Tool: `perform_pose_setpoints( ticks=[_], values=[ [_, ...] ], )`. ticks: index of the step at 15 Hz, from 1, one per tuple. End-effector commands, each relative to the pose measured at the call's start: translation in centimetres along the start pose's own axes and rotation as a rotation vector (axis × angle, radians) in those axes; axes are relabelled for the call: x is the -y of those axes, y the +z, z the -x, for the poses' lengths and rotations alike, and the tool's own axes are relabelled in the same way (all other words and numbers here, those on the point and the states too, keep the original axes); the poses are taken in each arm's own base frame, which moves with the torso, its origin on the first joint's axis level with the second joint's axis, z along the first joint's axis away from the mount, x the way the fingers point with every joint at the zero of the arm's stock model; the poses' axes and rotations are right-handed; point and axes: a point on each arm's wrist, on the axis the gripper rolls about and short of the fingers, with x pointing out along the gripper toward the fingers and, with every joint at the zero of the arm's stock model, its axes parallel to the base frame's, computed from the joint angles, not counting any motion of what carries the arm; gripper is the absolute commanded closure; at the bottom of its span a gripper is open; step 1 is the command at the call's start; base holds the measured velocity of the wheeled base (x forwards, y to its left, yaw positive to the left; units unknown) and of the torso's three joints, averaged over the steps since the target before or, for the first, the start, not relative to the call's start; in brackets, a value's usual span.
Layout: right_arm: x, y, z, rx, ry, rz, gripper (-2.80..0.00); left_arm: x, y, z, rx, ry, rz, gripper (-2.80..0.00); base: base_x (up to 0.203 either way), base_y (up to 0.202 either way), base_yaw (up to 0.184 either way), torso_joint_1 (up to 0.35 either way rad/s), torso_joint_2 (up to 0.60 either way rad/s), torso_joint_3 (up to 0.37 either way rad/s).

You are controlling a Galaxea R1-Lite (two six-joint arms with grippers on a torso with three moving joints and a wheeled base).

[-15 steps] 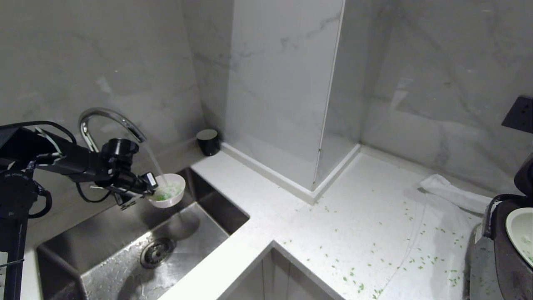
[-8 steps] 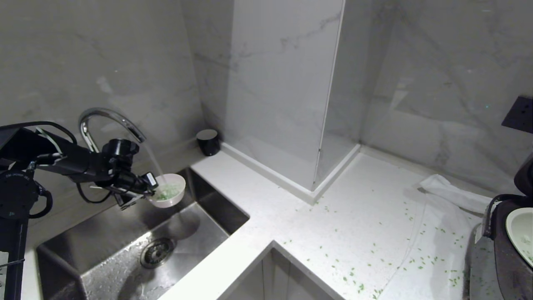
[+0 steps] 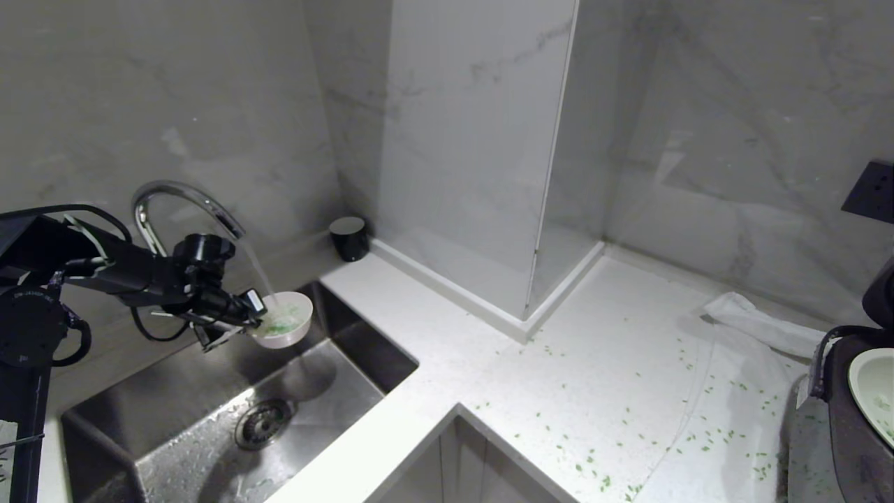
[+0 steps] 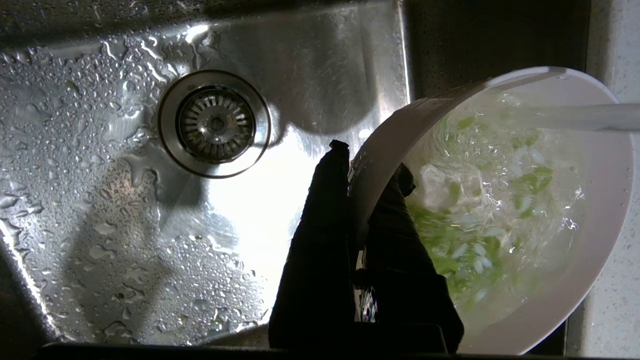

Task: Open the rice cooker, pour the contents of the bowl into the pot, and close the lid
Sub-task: Fill a bowl with water from the tap

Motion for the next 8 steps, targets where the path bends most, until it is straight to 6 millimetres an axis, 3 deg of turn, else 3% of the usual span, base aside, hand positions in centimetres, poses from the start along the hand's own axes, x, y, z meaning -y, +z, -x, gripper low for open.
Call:
perform_pose_setpoints(
  ticks=[1, 8],
  values=[
    [0.0, 0.0, 0.0, -0.001, 0.001, 0.0, 0.0, 0.0, 0.0, 0.0, 0.0, 0.002, 0.003, 0.0, 0.0, 0.0, 0.0, 0.0, 0.0, 0.0],
    [0.0, 0.0, 0.0, -0.001, 0.001, 0.0, 0.0, 0.4, -1.1, 0.5, -0.029, 0.004, 0.0, 0.0, 0.0, 0.0, 0.0, 0.0, 0.0, 0.0]
  ],
)
